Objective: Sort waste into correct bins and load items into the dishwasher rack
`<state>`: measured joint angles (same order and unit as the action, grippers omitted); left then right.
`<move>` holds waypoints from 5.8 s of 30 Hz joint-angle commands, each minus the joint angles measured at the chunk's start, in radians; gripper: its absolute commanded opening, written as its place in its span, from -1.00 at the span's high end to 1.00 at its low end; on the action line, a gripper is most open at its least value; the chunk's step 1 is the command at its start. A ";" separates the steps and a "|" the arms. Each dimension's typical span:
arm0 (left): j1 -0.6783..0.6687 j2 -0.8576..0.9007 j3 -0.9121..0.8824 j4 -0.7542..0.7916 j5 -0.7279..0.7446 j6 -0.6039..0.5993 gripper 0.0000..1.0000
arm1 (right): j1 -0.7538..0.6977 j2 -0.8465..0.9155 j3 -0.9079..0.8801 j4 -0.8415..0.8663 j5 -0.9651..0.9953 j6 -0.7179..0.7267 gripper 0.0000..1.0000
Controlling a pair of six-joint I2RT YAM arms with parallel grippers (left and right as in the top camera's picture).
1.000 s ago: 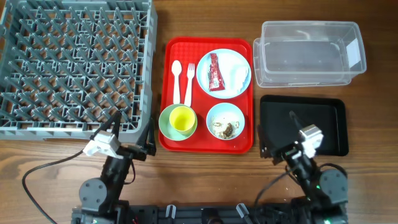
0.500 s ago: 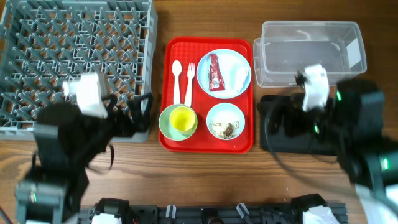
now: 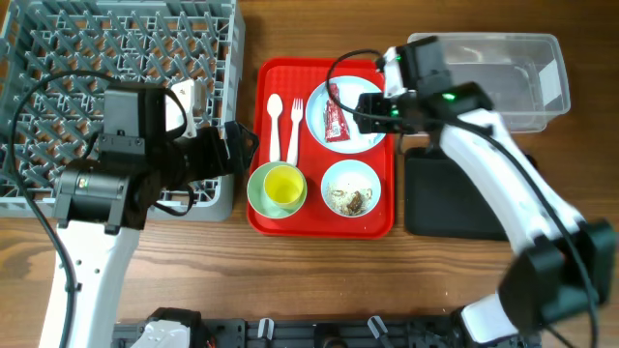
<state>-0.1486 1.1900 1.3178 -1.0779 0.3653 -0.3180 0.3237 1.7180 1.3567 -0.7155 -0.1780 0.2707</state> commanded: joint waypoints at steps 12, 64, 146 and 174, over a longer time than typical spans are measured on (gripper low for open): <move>-0.003 0.009 0.016 0.000 0.023 -0.005 -1.00 | -0.004 0.322 0.014 0.215 0.126 0.123 0.91; -0.003 0.009 0.016 0.000 0.023 -0.005 -1.00 | 0.010 0.055 -0.014 0.297 0.195 0.122 0.91; 0.123 0.008 0.016 0.289 1.212 -0.037 -0.78 | 0.003 -0.341 -0.119 0.352 -1.295 0.045 0.91; -0.002 0.008 0.016 0.336 1.211 -0.031 -0.42 | 0.082 -0.341 -0.119 0.680 -1.049 0.358 0.91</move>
<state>-0.1432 1.2083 1.3216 -0.7765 1.5036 -0.3519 0.4198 1.3777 1.2312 -0.0139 -1.2812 0.6323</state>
